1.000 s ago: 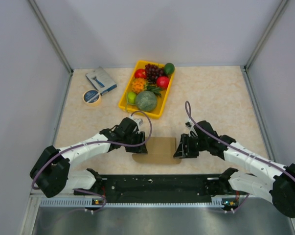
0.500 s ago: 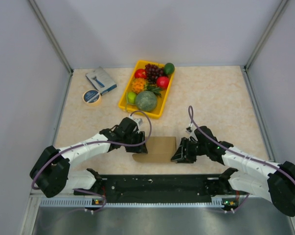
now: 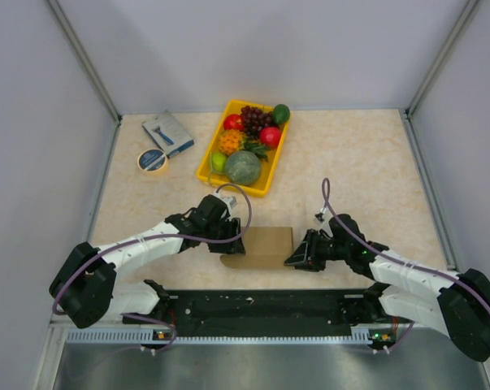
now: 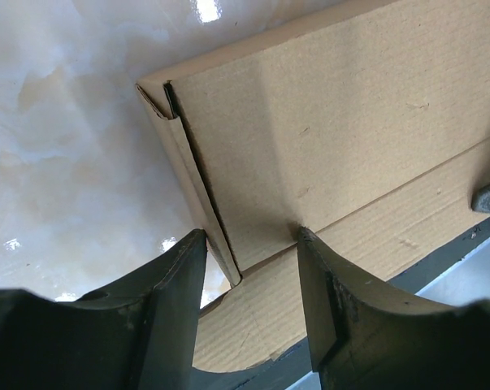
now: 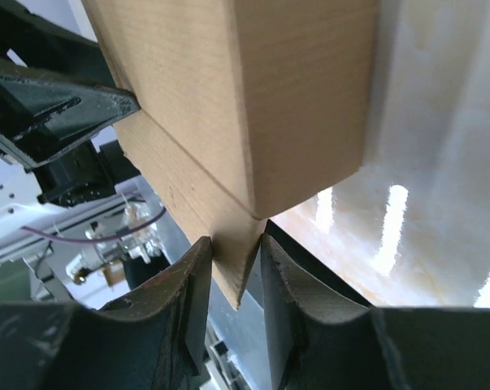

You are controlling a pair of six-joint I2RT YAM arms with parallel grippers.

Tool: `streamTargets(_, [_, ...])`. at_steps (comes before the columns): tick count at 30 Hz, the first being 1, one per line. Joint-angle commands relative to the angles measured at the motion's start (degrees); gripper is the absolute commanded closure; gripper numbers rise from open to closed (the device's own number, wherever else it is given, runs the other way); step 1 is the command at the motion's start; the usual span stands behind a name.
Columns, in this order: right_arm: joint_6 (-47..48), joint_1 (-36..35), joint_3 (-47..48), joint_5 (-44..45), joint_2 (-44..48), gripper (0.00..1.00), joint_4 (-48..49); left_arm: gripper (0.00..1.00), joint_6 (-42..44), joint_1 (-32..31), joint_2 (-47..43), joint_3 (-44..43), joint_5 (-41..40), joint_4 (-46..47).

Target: Fold the paper box

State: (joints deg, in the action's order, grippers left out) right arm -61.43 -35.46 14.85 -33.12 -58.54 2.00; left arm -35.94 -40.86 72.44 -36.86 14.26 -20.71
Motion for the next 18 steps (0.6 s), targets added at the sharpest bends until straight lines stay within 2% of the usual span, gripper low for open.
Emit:
streamTargets(1, [-7.12,2.33,-4.21,-1.15,2.64,0.7,10.56,0.47,0.52,-0.09,-1.08,0.83,0.68,1.02])
streamTargets(8, [-10.2,3.56,-5.8,-2.21,1.77,0.71,15.3,0.48,0.44,-0.09,-1.08,0.82,0.85,1.2])
streamTargets(11, [-9.16,3.65,-5.27,-2.74,0.54,0.8,14.09,0.48,0.44,-0.1,-1.16,0.83,0.86,1.02])
streamTargets(12, [-8.63,3.65,-4.92,-2.65,0.19,0.88,12.6,0.48,0.44,-0.1,-1.17,0.83,0.59,1.02])
streamTargets(15, [-6.95,3.65,-4.57,-3.61,-1.48,0.98,11.45,0.48,0.52,-0.1,-1.34,0.74,0.42,0.93])
streamTargets(18, [-5.63,3.65,-4.39,-3.44,-2.1,1.0,10.4,0.48,0.52,-0.1,-1.43,0.65,0.33,1.02])
